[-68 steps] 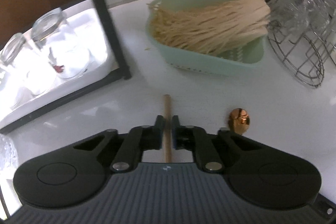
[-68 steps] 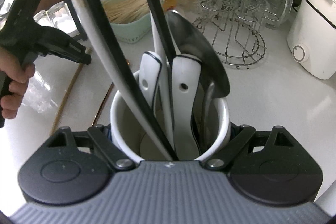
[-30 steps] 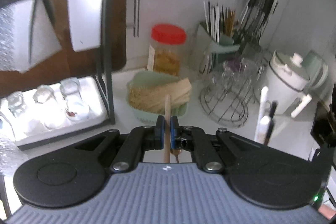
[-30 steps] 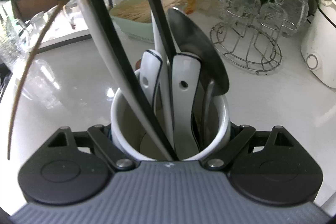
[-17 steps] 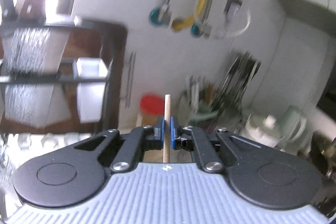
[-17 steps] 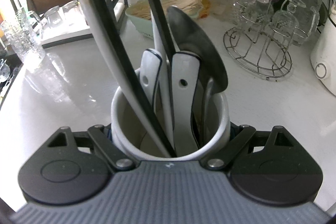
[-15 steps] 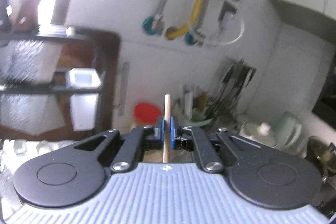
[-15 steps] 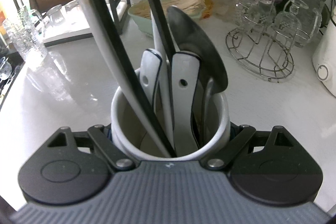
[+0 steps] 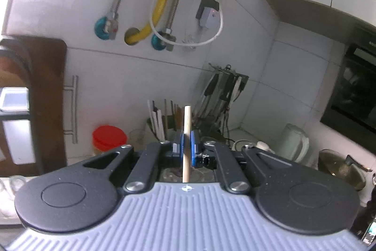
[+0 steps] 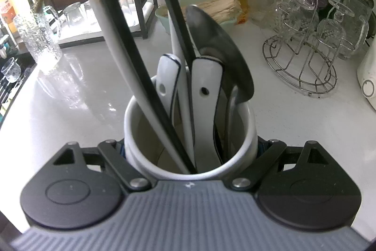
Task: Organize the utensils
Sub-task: 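Carry the wooden chopstick over the white mug with the left gripper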
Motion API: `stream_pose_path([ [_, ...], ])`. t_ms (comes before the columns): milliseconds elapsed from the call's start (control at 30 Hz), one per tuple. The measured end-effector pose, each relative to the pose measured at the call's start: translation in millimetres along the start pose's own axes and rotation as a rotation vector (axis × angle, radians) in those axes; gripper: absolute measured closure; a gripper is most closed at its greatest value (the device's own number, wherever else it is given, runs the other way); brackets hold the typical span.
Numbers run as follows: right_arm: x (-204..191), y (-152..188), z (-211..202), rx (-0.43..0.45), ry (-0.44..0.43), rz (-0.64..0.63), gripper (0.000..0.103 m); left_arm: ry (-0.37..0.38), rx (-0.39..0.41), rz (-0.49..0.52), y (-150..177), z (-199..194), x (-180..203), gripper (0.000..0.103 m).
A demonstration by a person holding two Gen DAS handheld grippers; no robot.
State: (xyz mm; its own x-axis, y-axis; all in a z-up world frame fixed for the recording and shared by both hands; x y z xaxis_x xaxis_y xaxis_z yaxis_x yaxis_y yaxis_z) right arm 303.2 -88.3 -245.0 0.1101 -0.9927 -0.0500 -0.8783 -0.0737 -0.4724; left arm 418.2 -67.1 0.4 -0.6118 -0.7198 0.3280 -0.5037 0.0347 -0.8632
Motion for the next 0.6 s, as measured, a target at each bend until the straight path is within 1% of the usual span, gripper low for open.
stream_pose_path([
  [333,-1.3,1.9,-1.3,0.012,-0.003,-0.003,0.011,0.028,0.009,-0.034,24.2,15.9,-7.5,0.096],
  [500,-2.0,2.9,-1.6,0.014,-0.002,-0.002,0.011,0.053,0.027,-0.012,36.7,15.4,-3.2,0.096],
  [600,-2.0,2.8,-1.6,0.014,-0.002,-0.002,0.011,0.052,0.017,-0.004,45.3,18.0,-3.8,0.096],
])
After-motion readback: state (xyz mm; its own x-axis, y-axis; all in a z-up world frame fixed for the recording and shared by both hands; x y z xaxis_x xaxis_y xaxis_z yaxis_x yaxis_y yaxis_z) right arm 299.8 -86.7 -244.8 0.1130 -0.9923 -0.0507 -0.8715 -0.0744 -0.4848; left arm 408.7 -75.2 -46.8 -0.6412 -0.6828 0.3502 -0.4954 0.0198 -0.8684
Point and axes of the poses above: each gripper's, at about its wrist camera, not at the fingertips, and z roughly the way its jaws point, x to its right, y to its underside, the point moved 10 cm from there along z, roughly the way its jaws point, and after that the axes turned 7 degrees about -x, right-handed, at the moved point
